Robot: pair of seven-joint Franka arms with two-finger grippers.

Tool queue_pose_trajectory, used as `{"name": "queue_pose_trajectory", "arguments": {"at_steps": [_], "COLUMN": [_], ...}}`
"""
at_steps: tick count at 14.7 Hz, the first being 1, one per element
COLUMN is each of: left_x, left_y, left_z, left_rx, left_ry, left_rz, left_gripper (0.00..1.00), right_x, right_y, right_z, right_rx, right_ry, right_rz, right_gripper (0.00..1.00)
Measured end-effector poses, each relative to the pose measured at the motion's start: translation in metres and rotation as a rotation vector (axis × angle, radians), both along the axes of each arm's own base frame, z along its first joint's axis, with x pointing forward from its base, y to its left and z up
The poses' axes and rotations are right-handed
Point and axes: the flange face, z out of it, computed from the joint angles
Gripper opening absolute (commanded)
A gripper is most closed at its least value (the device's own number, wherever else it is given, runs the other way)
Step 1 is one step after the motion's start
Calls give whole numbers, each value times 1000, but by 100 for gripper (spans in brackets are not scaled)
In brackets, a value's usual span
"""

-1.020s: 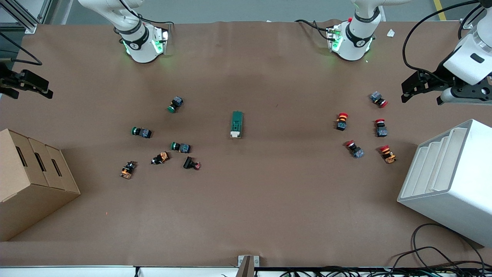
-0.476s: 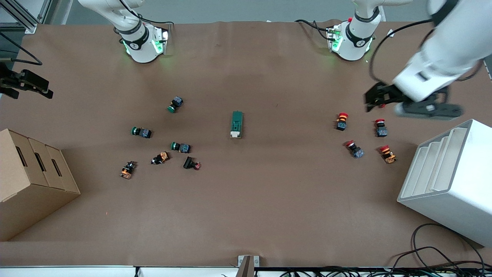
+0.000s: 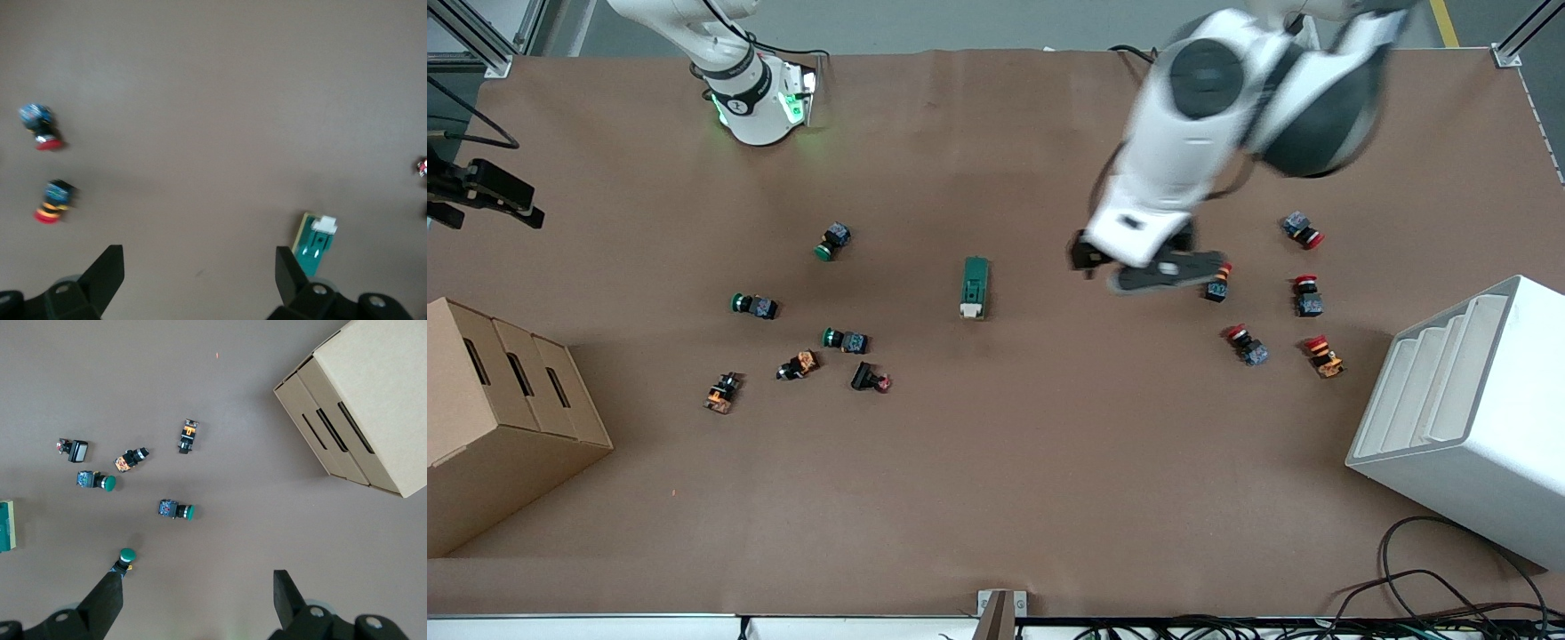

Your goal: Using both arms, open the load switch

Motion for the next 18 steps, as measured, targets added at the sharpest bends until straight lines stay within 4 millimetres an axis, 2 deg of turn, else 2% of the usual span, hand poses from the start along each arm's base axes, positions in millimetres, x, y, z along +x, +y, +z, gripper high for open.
{"name": "queue_pose_trajectory", "arguments": {"at_steps": [2,4,6,9,11,13,16,18], "left_x": [-27,-55,-88,-154,-197,-228,-254,-266], "left_y": [-50,-88,-121,-161,-175,-180,-180,-171], "left_z": [-37,-69,-101,-157,-194,-225,-274,-312], "left_rx": [34,67,111,207,252,275,253,230], "left_ry": [-31,-72,-136,-297,-399,-489,-634,-727], "left_rz": [49,107,154,125,77,40,-5,-53], "left_gripper": [100,100,100,100,100,99,99,99], "right_x": [6,13,18,38,48,48,52,54], "right_y": [-1,-5,-13,-22,-23,-22,-20,-15], "right_z": [-6,-10,-17,-49,-71,-75,-62,-54], "right_rx": [-3,-5,-6,-9,-10,-5,9,9], "right_ry": [6,10,22,55,88,110,62,31], "right_rz": [-1,-8,-23,-38,-40,-43,-104,-203], "right_gripper": [100,100,100,100,100,100,100,100]}}
